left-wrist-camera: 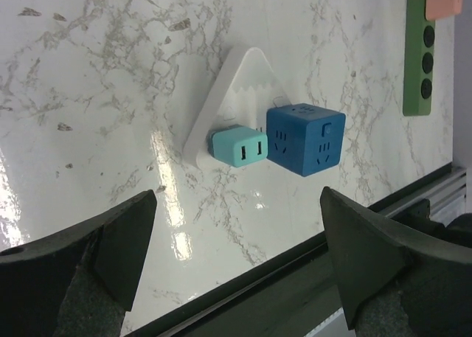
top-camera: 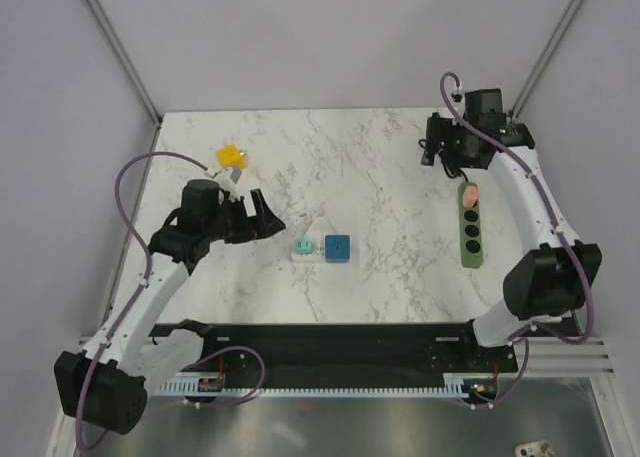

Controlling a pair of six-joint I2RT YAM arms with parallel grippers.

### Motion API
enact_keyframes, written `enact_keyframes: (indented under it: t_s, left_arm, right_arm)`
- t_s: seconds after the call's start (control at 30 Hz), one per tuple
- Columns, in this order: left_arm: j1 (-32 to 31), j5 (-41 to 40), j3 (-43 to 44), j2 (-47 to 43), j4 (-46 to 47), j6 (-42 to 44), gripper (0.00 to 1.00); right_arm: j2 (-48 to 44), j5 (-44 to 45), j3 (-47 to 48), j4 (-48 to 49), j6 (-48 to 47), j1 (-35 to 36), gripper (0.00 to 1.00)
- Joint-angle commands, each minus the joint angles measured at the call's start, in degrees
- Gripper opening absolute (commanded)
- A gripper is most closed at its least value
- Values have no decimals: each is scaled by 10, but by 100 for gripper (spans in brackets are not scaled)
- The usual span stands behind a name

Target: Insert the plug

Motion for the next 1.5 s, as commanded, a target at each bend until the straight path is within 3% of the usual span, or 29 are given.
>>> enact_keyframes:
  t_s: [0.0, 0.2, 0.37, 0.43, 0.5, 0.6, 0.67, 0.73, 1.0, 1.3, 1.47]
  left_arm:
    - [0, -82, 59, 25, 3, -49, 99]
    - [12, -289, 157, 113, -15, -34, 100]
    - [50, -316, 240, 241, -17, -10, 100]
    - [76, -310, 262, 284, -23, -7, 100]
    - [97, -260, 290, 342, -17, 12, 100]
    - [136, -158, 345, 423, 3, 70, 89]
    - [157, -89, 391, 464, 0, 100, 88]
    - [178, -65, 416, 505, 1, 109, 88]
    - [205, -88, 539, 646, -34, 130, 93]
    - [205, -81, 598, 691, -35, 212, 100]
    - [205, -159, 612, 698, -45, 263, 100]
  right_arm:
    - [-87, -50, -55, 49, 47, 18, 98]
    - [-265, -177, -197, 176, 110, 38, 98]
    - [-355, -198, -257, 228, 150, 43, 98]
    - [-370, -193, -279, 258, 156, 43, 98]
    - [-371, -182, -284, 264, 157, 43, 98]
    - [-367, -190, -284, 266, 159, 43, 98]
    - [-368, -203, -291, 276, 164, 43, 98]
    - [-370, -206, -297, 286, 165, 43, 98]
    - [-357, -209, -307, 304, 163, 63, 98]
    - [-362, -209, -309, 305, 158, 68, 98]
    - [-358, -209, -313, 306, 157, 68, 98]
